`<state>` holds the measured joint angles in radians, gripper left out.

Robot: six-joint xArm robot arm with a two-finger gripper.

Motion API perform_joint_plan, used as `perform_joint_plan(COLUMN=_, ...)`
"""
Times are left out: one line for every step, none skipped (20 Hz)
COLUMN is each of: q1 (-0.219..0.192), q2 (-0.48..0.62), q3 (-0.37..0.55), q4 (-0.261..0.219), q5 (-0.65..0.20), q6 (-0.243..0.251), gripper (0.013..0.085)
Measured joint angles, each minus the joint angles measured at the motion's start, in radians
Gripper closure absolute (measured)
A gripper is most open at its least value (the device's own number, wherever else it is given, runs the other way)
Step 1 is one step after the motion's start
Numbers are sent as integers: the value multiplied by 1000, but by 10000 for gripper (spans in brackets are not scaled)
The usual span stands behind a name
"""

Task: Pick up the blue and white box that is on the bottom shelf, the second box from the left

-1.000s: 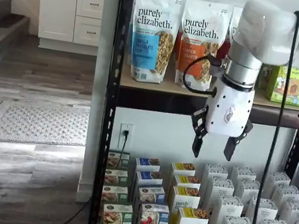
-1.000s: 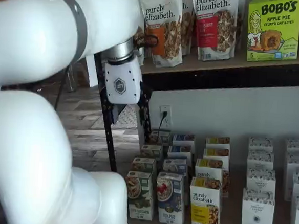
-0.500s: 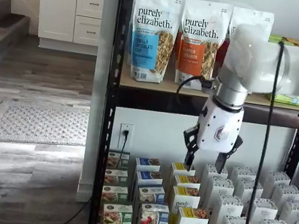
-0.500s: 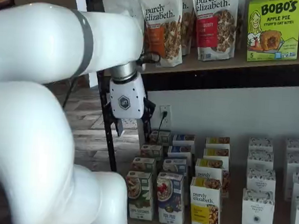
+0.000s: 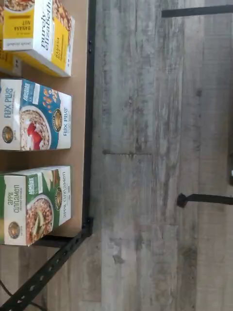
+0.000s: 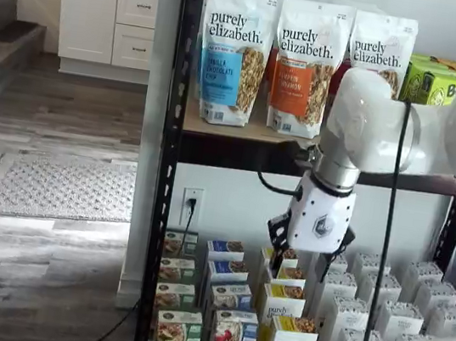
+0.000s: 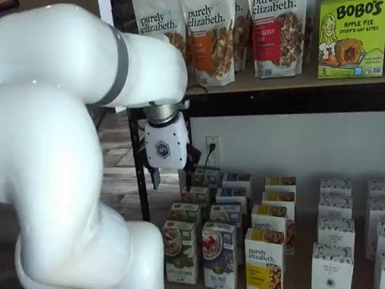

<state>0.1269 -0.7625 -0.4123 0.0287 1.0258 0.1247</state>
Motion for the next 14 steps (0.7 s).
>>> perform_joint_plan(q1=4, q2=8, q3=7, q4=-2, q5=-17, q6=4, gripper=130)
perform_joint_plan(q1=8, q2=15, q3=15, q4=-4, q5=-38, q6=9, gripper=130)
perform_joint_plan(q1=12, q2=21, q3=22, q4=-7, q5=-56, q6=14, gripper=130)
perform_joint_plan(q1=17, q2=31, q3=29, q4=-9, q5=-77, q6=20, gripper=130)
perform_joint_plan(q1=21, q2=40, q3=33, q4=-10, q5=-91, q6=23, gripper=130)
perform_joint_plan(q1=24, q2=49, q3=38, q4=-8, q5=-108, q6=25, gripper=130)
perform_joint_plan(q1=27, q2=58, q3=44, q4=-5, q5=-126, q6=26, gripper=130)
perform_joint_plan(q1=31, q2=71, q3=50, q4=3, q5=-148, q6=24, gripper=130)
perform_joint_plan(q1=33, q2=78, q3=53, q4=6, q5=-160, q6=24, gripper=130)
perform_joint_plan(q1=37, q2=89, q3=57, q4=8, q5=-177, q6=26, gripper=130)
perform_joint_plan(q1=40, q2=102, q3=61, q4=12, q5=-193, q6=26, gripper=130)
perform_joint_plan(q1=41, q2=109, q3=64, q4=19, q5=-206, q6=21, gripper=130)
perform_joint_plan(q1=40, q2=117, q3=69, q4=28, q5=-223, q6=13, gripper=130)
perform_joint_plan(q1=39, q2=131, q3=72, q4=35, q5=-241, q6=7, gripper=130)
